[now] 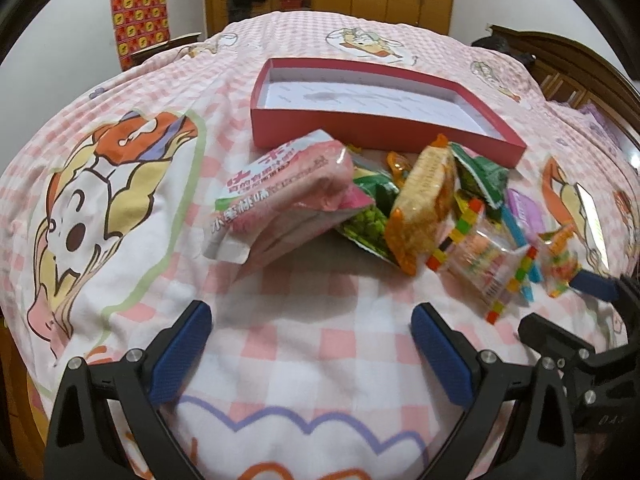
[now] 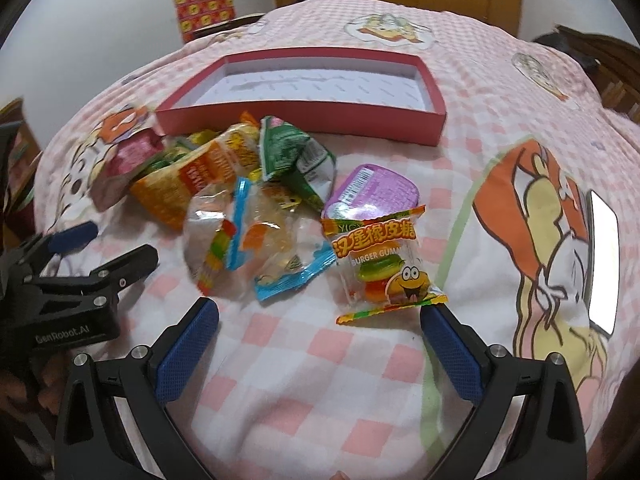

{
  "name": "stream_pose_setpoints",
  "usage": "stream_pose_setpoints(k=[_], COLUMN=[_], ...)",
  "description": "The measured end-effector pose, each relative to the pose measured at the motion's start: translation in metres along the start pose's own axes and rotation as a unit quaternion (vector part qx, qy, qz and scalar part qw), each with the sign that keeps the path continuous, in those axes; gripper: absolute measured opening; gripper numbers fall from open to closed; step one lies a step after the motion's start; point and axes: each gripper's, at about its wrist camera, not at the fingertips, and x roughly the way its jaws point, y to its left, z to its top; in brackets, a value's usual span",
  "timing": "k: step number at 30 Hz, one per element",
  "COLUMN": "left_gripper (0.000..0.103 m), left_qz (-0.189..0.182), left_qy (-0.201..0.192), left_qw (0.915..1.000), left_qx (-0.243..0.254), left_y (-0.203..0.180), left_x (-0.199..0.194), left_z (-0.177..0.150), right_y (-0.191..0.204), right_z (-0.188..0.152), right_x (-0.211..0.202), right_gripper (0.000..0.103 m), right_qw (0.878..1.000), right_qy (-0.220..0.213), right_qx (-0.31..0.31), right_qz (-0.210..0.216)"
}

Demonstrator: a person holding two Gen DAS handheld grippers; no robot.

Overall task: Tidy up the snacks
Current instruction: 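Grasp the pink peach pouch with the left tool while the right tool grasps the burger gummy packet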

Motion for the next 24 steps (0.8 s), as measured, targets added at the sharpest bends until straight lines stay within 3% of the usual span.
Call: stream_pose_setpoints(k=[5,15,20,24], left_gripper=[0.099,0.095,0.091,0.090], left_qz=[-0.002,-0.019,-0.012,-0.029], left_qy=[-0.001,-0.001,-0.001,0.000], left_qw=[1.0000,0.9998,0.9999,0.9996], left_qx=[0.009,0.002,-0.003,-0.003], left_y=[0.006,0.033,0.042,0.045], left_x=[-0.010,-0.023,-0.023,-0.019], left_z=[0.006,0.016,0.017,0.025], right_y=[-0.003,-0.029,-0.036,-0.038], right_z=[0.003,0.012,0.020,0.023], right_x=[-0.003,-0.011,-0.017,-0.018], right_gripper=[0.103,0.103,0.099,0.098], right_qw=[0.999,0.998,0.998,0.997], right_qy=[0.010,0.027,0.029,0.035], right_qx=[-0.030,0.001,-0.004,-0.010], right_qz=[0.020,0.063,0.062,0.064])
